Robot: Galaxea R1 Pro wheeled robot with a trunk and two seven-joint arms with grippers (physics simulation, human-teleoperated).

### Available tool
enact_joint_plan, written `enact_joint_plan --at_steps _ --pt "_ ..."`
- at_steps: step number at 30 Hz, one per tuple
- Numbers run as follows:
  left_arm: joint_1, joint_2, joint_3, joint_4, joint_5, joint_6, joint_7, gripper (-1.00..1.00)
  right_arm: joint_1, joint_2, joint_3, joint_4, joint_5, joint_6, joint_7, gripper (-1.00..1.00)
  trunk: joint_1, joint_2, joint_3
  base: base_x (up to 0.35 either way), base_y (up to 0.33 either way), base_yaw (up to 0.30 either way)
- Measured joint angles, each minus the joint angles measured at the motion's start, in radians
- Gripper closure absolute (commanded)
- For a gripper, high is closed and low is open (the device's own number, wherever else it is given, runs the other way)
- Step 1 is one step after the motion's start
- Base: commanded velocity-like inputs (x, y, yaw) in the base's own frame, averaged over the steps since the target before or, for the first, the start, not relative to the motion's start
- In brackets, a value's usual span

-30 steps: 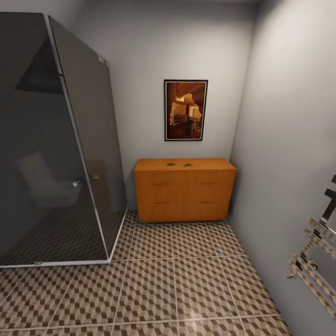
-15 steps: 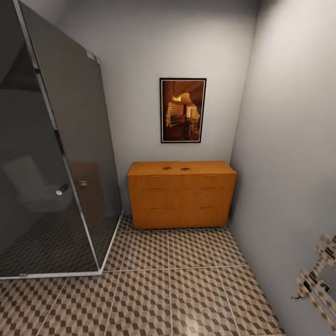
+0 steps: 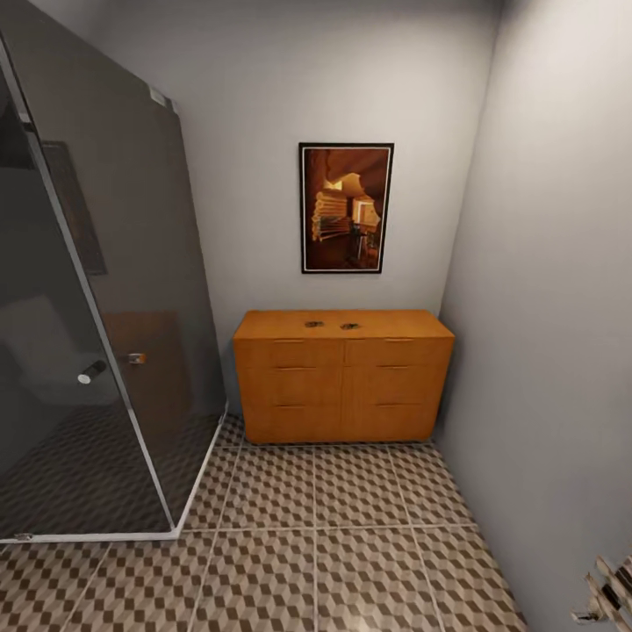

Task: Take the four mousetraps from the cabinet in the bathroom and place them on the bathroom floor. Make sure all four end up on the same floor surface, and ensure that at least two of them are either under or directly next to the same bathroom sink.

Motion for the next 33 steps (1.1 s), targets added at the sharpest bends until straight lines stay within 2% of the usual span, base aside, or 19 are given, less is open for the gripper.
enact_joint_plan --at_steps 10,33 --pt "0.0 0.0 0.0 0.0 0.005 0.0 0.0 -1.0 0.0 -0.003 0.0 0.0 0.001 -0.001 0.0 -1.0 0.0 0.0 0.0 0.305 -0.102 0.135" --pt "0.0 0.0 -0.001 -0.001 0.006 0.0 0.0 -1.0 -0.001 -0.001 0.0 0.0 0.002 -0.001 0.0 -1.0 0.0 0.0 0.0 0.305 -0.099 0.007"
